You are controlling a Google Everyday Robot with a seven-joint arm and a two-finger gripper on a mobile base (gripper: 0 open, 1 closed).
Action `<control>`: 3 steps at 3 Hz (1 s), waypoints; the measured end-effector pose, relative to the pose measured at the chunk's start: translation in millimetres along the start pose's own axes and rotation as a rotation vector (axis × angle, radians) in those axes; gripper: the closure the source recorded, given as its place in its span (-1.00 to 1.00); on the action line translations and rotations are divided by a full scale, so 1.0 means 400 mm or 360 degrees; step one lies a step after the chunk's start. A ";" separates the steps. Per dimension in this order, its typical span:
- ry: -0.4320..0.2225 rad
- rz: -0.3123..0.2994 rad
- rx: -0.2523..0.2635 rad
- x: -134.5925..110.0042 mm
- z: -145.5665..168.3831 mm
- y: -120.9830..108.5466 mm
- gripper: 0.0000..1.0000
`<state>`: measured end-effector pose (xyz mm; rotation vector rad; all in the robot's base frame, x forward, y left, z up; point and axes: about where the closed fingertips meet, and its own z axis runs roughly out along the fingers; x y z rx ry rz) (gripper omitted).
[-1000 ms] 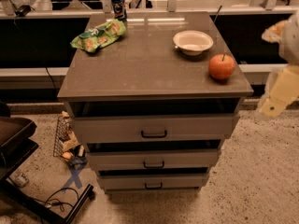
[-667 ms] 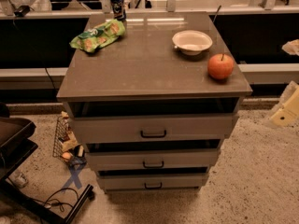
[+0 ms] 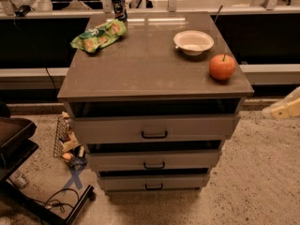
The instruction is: Move apple near green rice chip bag
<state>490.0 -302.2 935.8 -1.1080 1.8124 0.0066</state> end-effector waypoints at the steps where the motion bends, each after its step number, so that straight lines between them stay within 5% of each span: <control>1: -0.0203 0.0036 0.0269 -0.027 0.004 -0.098 -1.00; 2: -0.0201 0.0055 0.0387 -0.034 -0.001 -0.145 -1.00; 3: -0.0196 0.0082 0.0373 -0.037 0.013 -0.144 -1.00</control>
Offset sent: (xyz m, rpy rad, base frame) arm 0.0233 -0.0112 0.0194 0.0671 -0.1508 -0.0542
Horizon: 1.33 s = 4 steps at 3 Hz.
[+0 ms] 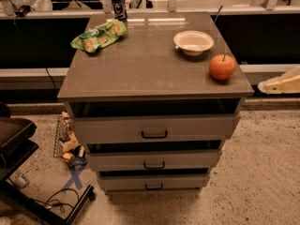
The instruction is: Move apple near green rice chip bag
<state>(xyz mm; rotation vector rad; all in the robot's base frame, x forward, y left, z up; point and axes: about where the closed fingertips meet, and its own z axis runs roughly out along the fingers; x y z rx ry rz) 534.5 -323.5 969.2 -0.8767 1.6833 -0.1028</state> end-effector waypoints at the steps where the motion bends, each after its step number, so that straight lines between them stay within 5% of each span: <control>1: -0.0074 0.0248 -0.0065 0.016 0.077 0.001 -1.00; 2: -0.0069 0.0392 -0.0117 0.040 0.175 0.010 -1.00; 4: -0.0074 0.0412 -0.0179 0.082 0.289 0.031 -1.00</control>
Offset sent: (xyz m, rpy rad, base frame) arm 0.0786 0.0228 -0.0524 0.2972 0.1502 -0.0120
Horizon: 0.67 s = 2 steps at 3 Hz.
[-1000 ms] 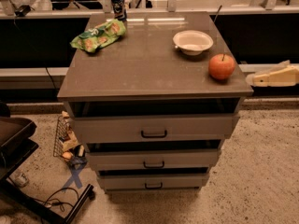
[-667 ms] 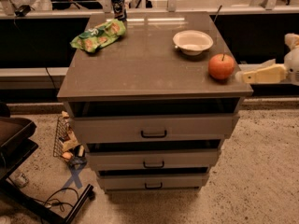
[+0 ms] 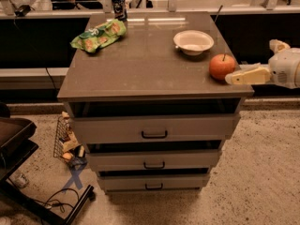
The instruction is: Move apple near green rice chip bag
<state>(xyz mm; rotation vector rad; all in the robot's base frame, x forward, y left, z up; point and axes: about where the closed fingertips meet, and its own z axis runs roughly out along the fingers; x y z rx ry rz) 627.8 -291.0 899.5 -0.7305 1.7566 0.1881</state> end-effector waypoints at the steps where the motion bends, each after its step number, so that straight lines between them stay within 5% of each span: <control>1: -0.0015 0.0036 -0.0041 0.029 0.049 -0.005 -1.00; 2: -0.0011 0.0102 -0.0098 0.050 0.088 0.002 -1.00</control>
Offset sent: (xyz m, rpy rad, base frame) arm 0.0360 0.0147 -0.0463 0.1236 0.1061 0.0534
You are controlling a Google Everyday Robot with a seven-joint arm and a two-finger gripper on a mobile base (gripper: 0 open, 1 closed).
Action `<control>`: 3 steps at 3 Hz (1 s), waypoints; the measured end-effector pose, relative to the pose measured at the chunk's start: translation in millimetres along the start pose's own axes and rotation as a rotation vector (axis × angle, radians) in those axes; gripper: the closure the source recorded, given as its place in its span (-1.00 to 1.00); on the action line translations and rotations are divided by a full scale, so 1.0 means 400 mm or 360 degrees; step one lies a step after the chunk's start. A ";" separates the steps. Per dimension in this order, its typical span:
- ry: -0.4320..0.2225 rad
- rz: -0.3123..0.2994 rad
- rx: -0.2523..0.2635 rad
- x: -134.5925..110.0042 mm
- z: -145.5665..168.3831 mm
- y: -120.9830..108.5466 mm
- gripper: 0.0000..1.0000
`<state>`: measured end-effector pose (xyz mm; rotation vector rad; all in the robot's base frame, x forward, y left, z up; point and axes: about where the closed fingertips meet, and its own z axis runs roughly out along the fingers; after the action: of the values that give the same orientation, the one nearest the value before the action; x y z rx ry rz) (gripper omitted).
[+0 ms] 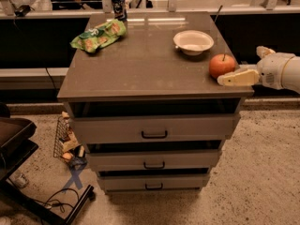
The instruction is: Move apple near green rice chip bag
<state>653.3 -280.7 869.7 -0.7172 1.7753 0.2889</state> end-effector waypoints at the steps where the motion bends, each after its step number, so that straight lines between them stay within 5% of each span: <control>1: 0.0000 0.0059 -0.0071 0.003 0.031 0.016 -1.00; 2: -0.0005 0.0106 -0.0140 0.007 0.057 0.040 -1.00; 3: -0.0005 0.0131 -0.0199 0.012 0.079 0.063 -0.67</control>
Offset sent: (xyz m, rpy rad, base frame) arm 0.0081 0.0347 -0.0200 0.1121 0.0965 0.0945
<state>662.0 -245.9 851.0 -0.7326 1.7981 0.4592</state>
